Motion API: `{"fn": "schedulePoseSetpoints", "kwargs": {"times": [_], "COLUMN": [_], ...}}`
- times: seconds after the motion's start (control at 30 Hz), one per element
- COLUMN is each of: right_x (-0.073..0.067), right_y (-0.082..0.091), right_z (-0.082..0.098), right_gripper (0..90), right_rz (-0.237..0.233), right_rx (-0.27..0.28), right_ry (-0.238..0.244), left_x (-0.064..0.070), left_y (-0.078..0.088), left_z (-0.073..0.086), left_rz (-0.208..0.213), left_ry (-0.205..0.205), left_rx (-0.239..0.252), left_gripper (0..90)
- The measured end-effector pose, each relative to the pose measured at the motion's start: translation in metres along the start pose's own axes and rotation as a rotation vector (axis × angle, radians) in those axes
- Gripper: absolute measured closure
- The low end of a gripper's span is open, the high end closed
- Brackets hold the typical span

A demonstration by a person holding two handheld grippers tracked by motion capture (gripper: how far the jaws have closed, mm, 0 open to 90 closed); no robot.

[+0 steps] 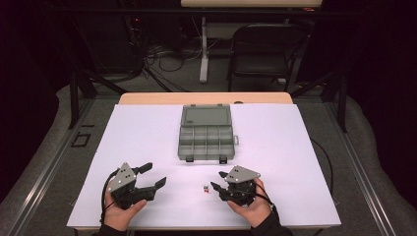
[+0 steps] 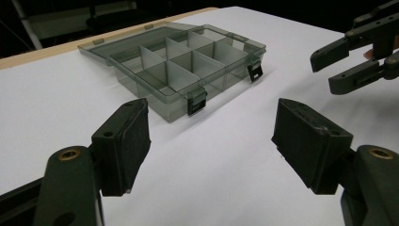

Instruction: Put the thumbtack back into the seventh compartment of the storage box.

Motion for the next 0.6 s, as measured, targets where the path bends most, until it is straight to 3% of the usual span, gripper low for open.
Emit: {"fn": "schedulePoseSetpoints", "kwargs": {"times": [0.27,0.6], "right_x": [-0.009,-0.02], "right_y": [-0.011,-0.022], "right_z": [0.01,0.014], "right_gripper": [64.5,69.5], "right_rz": [-0.071,-0.11], "right_rx": [-0.05,-0.062], "right_ry": [-0.004,0.009], "left_x": [0.0,0.0], "left_y": [0.0,0.0], "left_z": [0.0,0.0], "left_rz": [0.003,0.007], "left_ry": [-0.002,0.003], "left_rx": [-0.004,-0.003], "left_gripper": [27.5,27.5]}}
Point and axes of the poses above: each handheld gripper's, and its own axes: y roughly backward along the jaws, z roughly out of its underside, x roughly to its right, the point moved 5 cm from there along -y, roughly forward along the jaws, and after that the axes turned 11 degrees about z, right-handed, at the moved point
